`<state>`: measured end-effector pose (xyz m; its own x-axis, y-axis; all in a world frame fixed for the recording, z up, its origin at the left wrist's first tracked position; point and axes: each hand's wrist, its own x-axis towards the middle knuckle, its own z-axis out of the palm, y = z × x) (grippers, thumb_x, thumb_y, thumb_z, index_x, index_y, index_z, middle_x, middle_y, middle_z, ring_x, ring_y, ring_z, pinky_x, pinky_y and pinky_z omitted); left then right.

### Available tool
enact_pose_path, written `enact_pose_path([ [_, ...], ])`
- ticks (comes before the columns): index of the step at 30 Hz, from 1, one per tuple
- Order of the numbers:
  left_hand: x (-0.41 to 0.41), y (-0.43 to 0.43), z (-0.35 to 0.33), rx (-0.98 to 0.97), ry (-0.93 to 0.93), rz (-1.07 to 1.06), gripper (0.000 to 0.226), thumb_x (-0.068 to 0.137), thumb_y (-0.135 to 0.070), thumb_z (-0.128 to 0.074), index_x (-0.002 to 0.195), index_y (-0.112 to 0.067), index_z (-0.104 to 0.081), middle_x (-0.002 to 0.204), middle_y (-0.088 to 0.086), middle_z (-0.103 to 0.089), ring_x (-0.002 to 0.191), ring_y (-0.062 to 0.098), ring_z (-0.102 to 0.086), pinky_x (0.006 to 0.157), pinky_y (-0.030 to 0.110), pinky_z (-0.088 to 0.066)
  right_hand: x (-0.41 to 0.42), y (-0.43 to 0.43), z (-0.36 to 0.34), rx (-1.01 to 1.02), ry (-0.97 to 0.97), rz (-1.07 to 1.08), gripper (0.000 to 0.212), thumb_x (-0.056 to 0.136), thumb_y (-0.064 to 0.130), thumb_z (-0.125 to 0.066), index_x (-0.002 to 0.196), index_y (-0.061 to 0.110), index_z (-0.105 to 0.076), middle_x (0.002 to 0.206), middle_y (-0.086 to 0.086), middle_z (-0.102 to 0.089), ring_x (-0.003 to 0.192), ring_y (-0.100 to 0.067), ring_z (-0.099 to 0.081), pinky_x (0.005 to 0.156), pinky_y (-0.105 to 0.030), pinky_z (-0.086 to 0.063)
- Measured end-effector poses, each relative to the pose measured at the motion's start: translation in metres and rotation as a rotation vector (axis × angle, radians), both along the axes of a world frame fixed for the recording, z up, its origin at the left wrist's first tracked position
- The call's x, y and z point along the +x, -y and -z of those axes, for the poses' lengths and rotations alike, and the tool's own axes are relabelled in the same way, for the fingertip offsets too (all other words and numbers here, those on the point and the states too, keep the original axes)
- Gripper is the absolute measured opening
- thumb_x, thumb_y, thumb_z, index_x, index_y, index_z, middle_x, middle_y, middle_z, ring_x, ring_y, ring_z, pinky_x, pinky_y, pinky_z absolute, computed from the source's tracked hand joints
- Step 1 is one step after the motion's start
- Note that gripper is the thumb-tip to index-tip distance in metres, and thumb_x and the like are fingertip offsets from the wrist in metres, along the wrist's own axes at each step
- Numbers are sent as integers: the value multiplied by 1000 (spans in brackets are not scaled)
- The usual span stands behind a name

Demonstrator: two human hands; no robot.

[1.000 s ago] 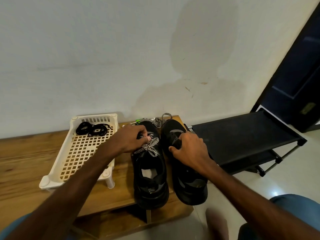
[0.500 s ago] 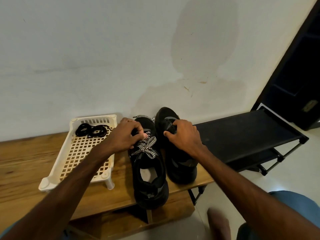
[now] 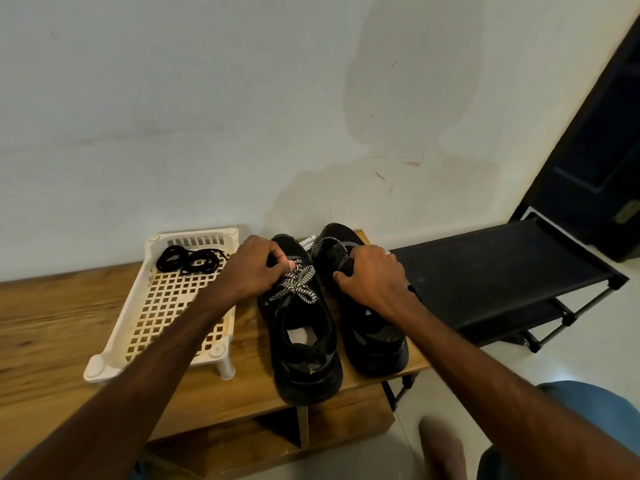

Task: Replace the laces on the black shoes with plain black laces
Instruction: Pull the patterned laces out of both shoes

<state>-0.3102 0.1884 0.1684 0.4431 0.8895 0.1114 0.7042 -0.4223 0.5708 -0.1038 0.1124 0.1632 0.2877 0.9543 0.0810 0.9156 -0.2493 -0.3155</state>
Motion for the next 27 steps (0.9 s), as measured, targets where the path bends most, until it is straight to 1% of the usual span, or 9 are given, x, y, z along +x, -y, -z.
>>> enact_pose_path([
  [1, 2, -1, 2, -7, -5, -6, 23, 91, -32, -75, 72, -23, -68, 87, 0, -73, 59, 6, -61, 65, 29, -52, 1, 2, 0, 7, 0, 3, 40, 86, 52, -71, 102, 15, -65, 82, 2, -57, 77, -23, -61, 56, -26, -39],
  [3, 6, -2, 3, -17, 10, 6, 20, 91, -32, -75, 76, -20, -71, 86, -3, -73, 62, 1, -59, 69, 29, -51, 2, 6, 0, 7, -6, 8, 40, 87, 51, -70, 104, 15, -65, 79, 5, -52, 70, -20, -55, 49, -23, -31],
  [6, 8, 1, 4, 17, 7, 38, 15, 94, -31, -70, 92, -17, -74, 91, -9, -70, 69, -4, -56, 66, 22, -40, 1, 10, -3, 7, -34, 4, 49, 89, 48, -71, 122, 13, -60, 106, -5, -62, 98, -29, -66, 69, -31, -47],
  [9, 4, 6, 3, 22, -2, 63, 14, 97, -28, -65, 103, -19, -74, 97, -9, -69, 78, -1, -56, 68, 22, -39, -3, 14, -5, 68, -44, -20, 55, 91, 43, -71, 132, 11, -54, 131, -10, -56, 116, -31, -60, 87, -40, -51],
  [13, -1, 14, 3, 18, 11, 96, 16, 99, -25, -63, 109, -18, -75, 101, -9, -69, 83, 13, -65, 70, 24, -45, -7, 20, -7, 88, -61, -77, 47, 91, 36, -73, 130, 14, -56, 131, -7, -58, 116, -25, -59, 83, -31, -44],
  [18, -4, 22, -2, 6, 22, 123, 22, 100, -26, -63, 120, -22, -71, 109, -8, -70, 85, 14, -66, 79, 33, -55, -16, 26, -18, 209, -59, -243, 35, 93, 26, -71, 124, 14, -64, 135, -3, -59, 132, -19, -50, 109, -34, -44],
  [21, -13, 25, -8, -32, 71, 127, 20, 97, -23, -67, 117, -24, -69, 103, -13, -69, 77, 0, -68, 63, 12, -51, -26, 27, -23, 213, -98, -357, 22, 95, 28, -68, 113, 16, -70, 119, 2, -66, 115, -12, -58, 102, -32, -50],
  [23, -19, 27, -13, -56, 46, 168, 18, 93, -17, -72, 109, -25, -71, 104, -12, -71, 83, -5, -67, 68, 10, -52, -26, 28, -22, 150, -78, -369, 24, 97, 32, -66, 115, 17, -70, 114, 2, -69, 105, -12, -62, 94, -32, -54],
  [27, -23, 30, -17, -80, 45, 210, 23, 83, -7, -80, 101, -21, -77, 111, -11, -70, 91, -8, -67, 77, 5, -51, -10, 27, -26, 95, 89, -310, 29, 96, 37, -65, 120, 21, -68, 122, 2, -65, 123, -17, -54, 107, -45, -45],
])
